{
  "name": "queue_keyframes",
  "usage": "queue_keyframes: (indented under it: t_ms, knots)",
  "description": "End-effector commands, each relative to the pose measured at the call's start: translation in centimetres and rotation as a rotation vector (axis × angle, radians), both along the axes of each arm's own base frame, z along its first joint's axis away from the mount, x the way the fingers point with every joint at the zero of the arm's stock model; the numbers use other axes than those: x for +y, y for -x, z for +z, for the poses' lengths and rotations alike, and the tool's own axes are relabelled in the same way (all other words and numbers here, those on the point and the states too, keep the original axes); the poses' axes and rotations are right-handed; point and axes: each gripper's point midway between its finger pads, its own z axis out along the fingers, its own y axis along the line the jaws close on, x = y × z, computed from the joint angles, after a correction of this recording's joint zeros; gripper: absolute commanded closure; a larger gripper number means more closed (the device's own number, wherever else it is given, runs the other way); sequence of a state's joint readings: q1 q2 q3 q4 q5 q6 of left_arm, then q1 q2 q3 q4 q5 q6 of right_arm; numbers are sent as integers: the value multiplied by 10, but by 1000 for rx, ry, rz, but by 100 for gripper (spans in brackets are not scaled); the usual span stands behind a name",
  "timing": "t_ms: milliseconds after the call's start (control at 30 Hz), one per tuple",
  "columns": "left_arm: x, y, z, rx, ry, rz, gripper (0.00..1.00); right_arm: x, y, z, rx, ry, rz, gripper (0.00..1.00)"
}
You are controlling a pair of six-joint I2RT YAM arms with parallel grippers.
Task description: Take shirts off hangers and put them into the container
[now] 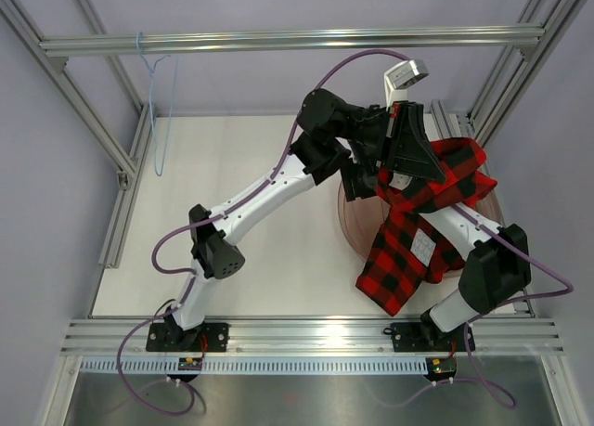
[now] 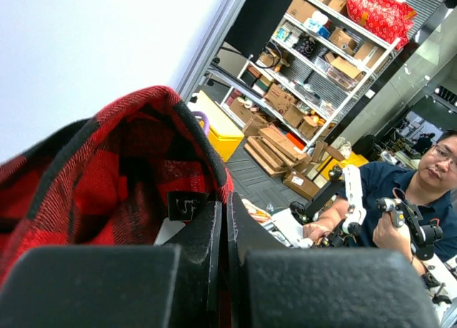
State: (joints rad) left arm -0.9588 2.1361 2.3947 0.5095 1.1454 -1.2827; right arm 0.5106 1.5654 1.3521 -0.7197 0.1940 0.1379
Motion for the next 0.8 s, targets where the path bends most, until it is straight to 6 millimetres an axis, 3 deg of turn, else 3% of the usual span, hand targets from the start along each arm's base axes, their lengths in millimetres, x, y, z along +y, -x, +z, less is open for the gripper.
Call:
queue_keyframes:
  t_ms: [0,233,467,600,767]
  knots:
    - [-7,-14,-4,8,22,30,100,7,10,12,-60,-5,-23,29]
    - [-18,-42,-21,37,-26,97,100,21,44,-22,-10,29,-9,21]
    - [-24,-74,-38,80,-71,148,100,52,78,-39,27,60,44,14]
    - [-20,-104,-49,115,-103,205,100,55,87,-49,37,107,37,13]
    - [-9,-122,-41,145,-92,244,99,61,97,-62,52,105,69,12]
